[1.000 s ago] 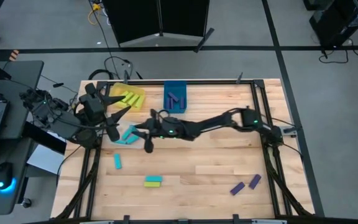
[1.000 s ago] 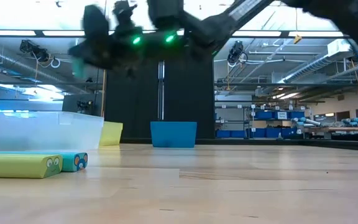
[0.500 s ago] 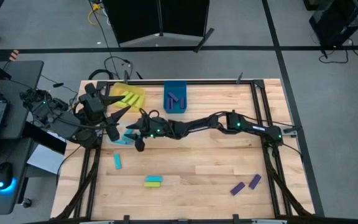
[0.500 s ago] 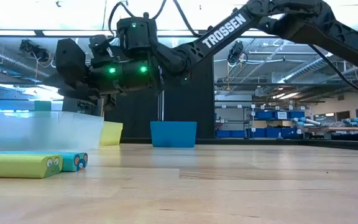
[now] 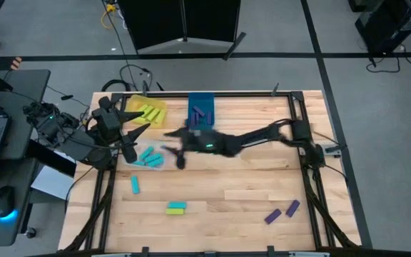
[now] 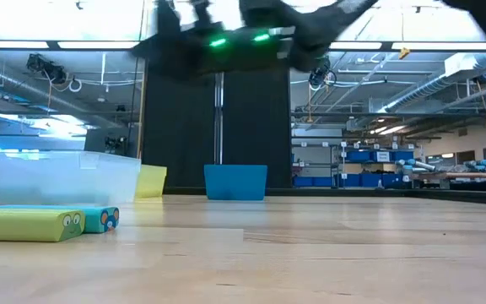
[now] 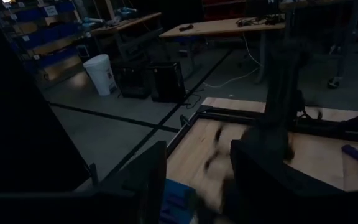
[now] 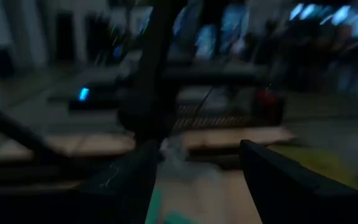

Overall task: Sort blocks
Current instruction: Put the blue block into the white bin

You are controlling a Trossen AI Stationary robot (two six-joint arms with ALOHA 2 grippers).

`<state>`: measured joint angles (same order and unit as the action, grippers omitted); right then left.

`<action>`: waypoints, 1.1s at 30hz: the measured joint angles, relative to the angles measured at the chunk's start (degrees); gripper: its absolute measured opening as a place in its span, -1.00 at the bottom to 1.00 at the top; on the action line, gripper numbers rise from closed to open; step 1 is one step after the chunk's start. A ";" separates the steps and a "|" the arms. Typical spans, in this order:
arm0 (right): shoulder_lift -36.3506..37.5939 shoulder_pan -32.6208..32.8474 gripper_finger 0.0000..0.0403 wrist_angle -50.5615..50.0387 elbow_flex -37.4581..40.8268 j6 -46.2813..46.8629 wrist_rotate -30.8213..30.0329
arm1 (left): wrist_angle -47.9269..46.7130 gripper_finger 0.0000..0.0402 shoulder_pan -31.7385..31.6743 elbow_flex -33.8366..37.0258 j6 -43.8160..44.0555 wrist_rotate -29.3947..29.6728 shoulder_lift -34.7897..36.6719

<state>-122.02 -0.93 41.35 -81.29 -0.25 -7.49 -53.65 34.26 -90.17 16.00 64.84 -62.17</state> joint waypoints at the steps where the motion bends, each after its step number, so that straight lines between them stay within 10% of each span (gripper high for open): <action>1: 3.27 0.00 0.18 3.83 5.01 0.01 -1.32 | -0.99 -0.07 0.00 0.00 1.05 -0.02 0.00; 14: 37.61 8.55 0.14 16.67 47.41 -0.01 -20.72 | -4.20 -0.07 -2.40 12.42 17.43 -13.36 -0.40; 33: 49.01 18.84 0.14 11.88 52.82 -7.39 -32.12 | -10.46 -0.07 -3.63 31.61 67.58 -48.76 -8.72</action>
<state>-73.01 17.91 53.23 -28.47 -7.64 -39.60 -64.11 30.63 -58.56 83.58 16.07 -70.90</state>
